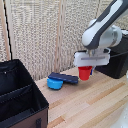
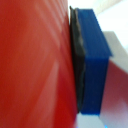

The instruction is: Please find the red cup among the items before you. Carefully move your gripper towards it and gently hold it. Locate the front section of the organizer in front of you. Transfer the red cup above the front section and let go, placing it within that section.

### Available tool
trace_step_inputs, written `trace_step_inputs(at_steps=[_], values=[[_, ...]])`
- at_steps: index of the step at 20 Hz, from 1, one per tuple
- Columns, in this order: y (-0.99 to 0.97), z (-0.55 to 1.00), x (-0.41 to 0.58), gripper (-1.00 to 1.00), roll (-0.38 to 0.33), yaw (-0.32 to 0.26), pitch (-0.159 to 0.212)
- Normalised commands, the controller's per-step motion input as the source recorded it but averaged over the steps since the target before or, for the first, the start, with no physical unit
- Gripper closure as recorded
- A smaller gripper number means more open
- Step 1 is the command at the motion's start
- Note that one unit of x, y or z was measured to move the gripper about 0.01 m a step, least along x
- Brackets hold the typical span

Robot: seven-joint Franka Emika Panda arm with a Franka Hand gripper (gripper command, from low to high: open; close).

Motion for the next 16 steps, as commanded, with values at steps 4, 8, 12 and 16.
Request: trace_step_inputs(at_steps=[4, 8, 12, 16], values=[[0.57, 0.61, 0.137, 1.0, 0.031, 0.122, 0.136], [0.58, 0.58, 0.238, 1.0, 0.045, 0.13, 0.166], [0.63, 0.55, 0.349, 1.0, 0.052, 0.122, 0.192], [0.79, 0.46, 0.339, 1.0, 0.012, 0.075, 0.147]])
